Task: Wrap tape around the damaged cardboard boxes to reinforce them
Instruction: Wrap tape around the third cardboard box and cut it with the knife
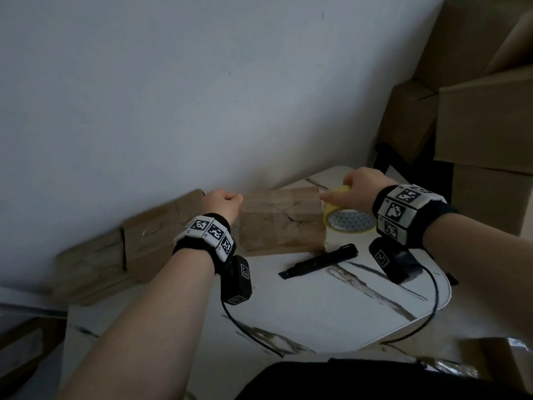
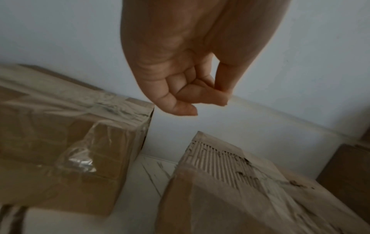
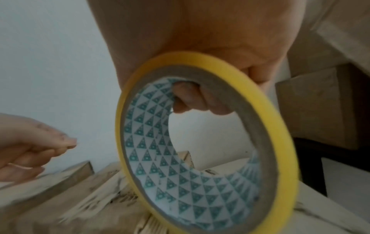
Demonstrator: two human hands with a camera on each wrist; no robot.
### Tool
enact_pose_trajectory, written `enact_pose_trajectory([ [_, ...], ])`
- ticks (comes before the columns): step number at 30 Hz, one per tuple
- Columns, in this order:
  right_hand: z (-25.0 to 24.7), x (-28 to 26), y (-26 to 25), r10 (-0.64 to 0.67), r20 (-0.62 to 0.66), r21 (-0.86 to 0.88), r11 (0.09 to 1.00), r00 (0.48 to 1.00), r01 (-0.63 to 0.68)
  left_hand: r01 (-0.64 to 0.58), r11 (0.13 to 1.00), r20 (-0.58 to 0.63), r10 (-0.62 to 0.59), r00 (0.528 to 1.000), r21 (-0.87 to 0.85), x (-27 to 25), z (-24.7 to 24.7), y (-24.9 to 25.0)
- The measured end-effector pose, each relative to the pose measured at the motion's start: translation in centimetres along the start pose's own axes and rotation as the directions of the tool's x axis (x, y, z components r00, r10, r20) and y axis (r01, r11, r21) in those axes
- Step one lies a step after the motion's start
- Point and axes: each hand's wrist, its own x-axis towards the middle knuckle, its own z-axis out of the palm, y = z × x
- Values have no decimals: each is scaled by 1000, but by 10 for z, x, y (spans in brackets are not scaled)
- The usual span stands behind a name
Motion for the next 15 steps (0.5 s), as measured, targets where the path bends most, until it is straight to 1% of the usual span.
enact_pose_trajectory([
  [4,7,9,1,1,5,-25,1000,1000,-1,10,998,-4,-10,1000,54,4,3,1],
  [6,8,12,-2,-16,13,-125,992,1000,17,31,996,-9,-30,1000,86,5,5,0],
  [8,9,16,-5,-17,21,-273,962,1000,22,45,992,-3,-45,999,119,6,6,-2],
  [9,11,18,-6,-9,27,-317,948,1000,17,43,990,3,-44,999,134,7,7,-1],
  [13,20,29,-7,-2,49,-331,944,999,18,46,987,-10,-45,999,155,14,7,-1],
  [15,24,34,-10,-12,50,-356,934,999,29,52,979,-3,-53,999,199,16,6,-2],
])
